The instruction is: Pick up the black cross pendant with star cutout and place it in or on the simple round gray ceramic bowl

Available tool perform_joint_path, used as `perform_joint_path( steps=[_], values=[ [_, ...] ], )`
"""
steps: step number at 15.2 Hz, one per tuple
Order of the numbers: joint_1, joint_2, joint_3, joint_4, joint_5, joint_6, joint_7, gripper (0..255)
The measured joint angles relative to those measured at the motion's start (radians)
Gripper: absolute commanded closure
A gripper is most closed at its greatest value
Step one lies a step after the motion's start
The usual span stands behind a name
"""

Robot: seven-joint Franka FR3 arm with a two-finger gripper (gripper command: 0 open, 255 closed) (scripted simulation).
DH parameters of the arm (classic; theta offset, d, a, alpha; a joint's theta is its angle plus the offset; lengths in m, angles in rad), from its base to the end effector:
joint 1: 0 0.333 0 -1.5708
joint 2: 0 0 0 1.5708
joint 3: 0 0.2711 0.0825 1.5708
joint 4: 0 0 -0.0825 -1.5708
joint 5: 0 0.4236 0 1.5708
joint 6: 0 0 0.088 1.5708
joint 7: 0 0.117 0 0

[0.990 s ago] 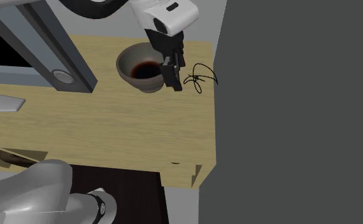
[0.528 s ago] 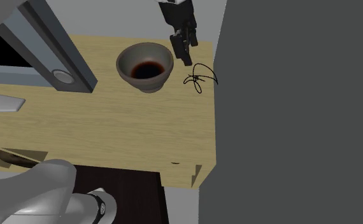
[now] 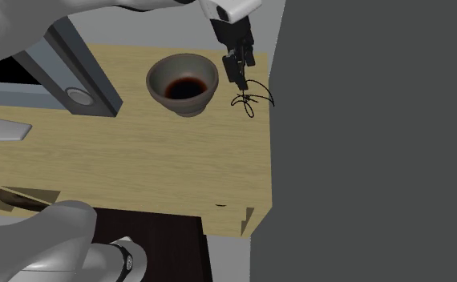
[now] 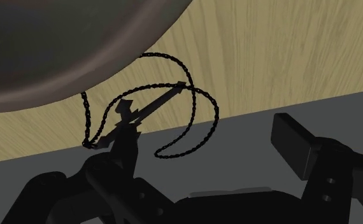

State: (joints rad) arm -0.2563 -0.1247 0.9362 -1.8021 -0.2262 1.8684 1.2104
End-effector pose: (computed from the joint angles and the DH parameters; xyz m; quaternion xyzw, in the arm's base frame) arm 0.4660 0.3737 0.5243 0.9571 -0.2320 0.1693 0.0383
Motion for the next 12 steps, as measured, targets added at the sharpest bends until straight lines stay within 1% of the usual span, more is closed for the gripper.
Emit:
perform_joint_path(
  steps=[7, 8, 12],
  values=[
    [-0.001, 0.003, -0.001, -0.009, -0.003, 0.011, 0.001, 0],
    [-0.001, 0.003, -0.001, -0.009, -0.003, 0.011, 0.001, 255],
    [-0.001, 0.003, 0.0, -0.008, -0.003, 0.012, 0.001, 255]
  ],
)
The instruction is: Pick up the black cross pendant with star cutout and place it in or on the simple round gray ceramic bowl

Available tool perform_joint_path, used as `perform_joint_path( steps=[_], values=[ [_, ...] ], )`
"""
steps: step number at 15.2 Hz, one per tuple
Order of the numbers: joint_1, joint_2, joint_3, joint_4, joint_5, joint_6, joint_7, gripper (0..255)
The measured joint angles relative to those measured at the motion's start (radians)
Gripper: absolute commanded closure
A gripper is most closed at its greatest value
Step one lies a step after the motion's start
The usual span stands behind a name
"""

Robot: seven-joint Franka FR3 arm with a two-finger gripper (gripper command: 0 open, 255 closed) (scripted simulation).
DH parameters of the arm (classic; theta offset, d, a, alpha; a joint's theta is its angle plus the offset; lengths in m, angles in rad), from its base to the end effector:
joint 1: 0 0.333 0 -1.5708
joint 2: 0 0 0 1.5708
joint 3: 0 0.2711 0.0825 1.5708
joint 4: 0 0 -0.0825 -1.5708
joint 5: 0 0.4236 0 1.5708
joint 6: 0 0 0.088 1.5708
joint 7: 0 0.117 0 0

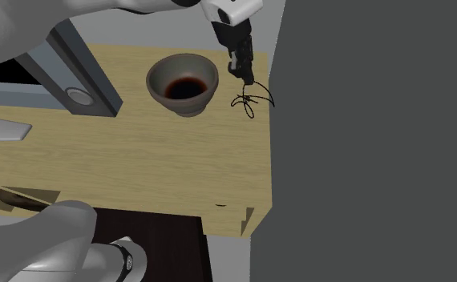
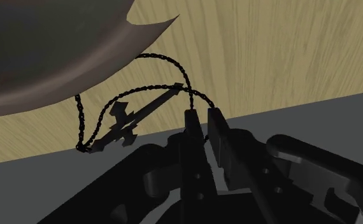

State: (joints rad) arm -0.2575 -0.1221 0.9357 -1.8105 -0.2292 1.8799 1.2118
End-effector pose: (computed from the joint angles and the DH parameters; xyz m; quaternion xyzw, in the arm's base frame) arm 0.4676 0.3729 0.5201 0.9571 -0.2319 0.1698 0.0378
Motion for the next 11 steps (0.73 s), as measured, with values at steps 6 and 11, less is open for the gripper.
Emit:
perform_joint_path(
  steps=[6, 11],
  values=[
    [0.0, 0.0, 0.0, -0.001, 0.0, 0.0, 0.0, 0],
    [0.05, 0.363, 0.054, 0.325, -0.151, -0.315, 0.222, 0]
  ],
)
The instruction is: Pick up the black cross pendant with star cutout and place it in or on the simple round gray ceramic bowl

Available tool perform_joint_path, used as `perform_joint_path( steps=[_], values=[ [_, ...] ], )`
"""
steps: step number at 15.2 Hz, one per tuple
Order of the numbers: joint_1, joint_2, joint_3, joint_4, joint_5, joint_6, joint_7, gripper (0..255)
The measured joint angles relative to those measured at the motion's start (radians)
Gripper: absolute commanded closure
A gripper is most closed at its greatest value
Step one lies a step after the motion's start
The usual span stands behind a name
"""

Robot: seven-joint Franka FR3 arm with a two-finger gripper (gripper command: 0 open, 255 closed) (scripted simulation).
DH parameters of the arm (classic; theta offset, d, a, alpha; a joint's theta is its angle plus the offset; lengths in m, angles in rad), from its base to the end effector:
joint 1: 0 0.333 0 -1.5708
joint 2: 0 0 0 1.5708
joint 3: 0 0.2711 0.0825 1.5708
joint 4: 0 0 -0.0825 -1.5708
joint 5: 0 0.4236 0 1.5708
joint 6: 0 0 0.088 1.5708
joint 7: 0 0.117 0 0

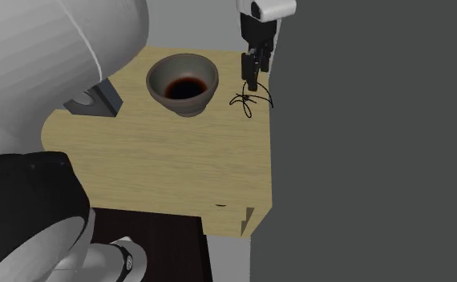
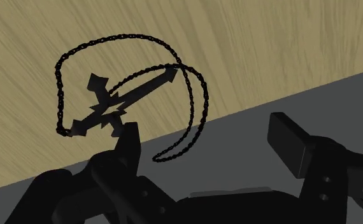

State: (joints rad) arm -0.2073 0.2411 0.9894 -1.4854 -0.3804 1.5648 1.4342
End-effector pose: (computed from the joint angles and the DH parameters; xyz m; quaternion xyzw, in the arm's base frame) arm 0.5091 0.3755 0.5262 0.9432 -0.3189 0.0680 0.0641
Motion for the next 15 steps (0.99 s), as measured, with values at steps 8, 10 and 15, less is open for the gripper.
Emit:
perform_joint_path(
  steps=[8, 10, 15],
  values=[
    [-0.014, 0.026, -0.016, -0.058, 0.003, 0.041, 0.031, 0],
    [-0.018, 0.022, -0.016, -0.066, 0.006, 0.046, 0.029, 0],
    [-0.021, 0.019, -0.015, -0.07, 0.008, 0.049, 0.028, 255]
  ],
)
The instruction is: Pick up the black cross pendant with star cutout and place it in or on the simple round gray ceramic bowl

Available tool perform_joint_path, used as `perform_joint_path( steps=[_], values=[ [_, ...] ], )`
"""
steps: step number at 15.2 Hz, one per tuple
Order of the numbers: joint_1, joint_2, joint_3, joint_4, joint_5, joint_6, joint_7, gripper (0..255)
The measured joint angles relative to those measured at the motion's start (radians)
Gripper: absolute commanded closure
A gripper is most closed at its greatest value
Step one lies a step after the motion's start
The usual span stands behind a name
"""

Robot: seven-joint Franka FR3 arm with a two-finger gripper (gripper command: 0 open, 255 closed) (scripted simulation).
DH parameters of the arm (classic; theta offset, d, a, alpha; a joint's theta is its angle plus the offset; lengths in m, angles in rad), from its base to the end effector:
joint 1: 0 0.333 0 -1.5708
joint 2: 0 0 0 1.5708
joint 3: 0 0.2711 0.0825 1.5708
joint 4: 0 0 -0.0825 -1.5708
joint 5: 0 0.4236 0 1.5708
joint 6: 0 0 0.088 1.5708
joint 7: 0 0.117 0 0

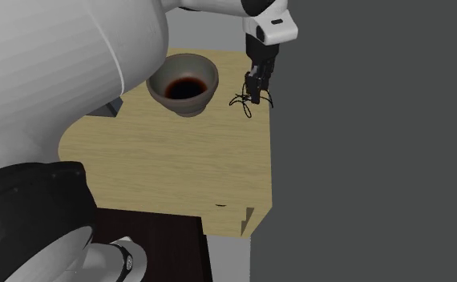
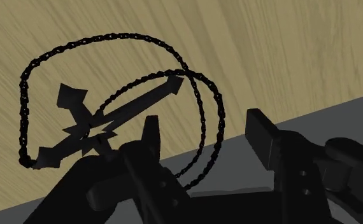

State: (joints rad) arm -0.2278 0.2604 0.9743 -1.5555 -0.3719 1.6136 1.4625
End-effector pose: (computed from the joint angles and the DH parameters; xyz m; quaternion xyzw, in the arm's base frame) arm 0.5199 0.3647 0.4850 0.9374 -0.3369 0.0499 0.0734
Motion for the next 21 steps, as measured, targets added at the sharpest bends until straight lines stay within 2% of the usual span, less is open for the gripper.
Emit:
perform_joint_path(
  steps=[9, 16, 21],
  values=[
    [0.001, 0.001, 0.0, 0.001, -0.001, 0.001, 0.001, 255],
    [0.017, 0.007, 0.001, 0.085, -0.003, -0.08, -0.013, 255],
    [0.053, 0.035, -0.003, 0.186, -0.026, -0.162, -0.015, 255]
  ],
)
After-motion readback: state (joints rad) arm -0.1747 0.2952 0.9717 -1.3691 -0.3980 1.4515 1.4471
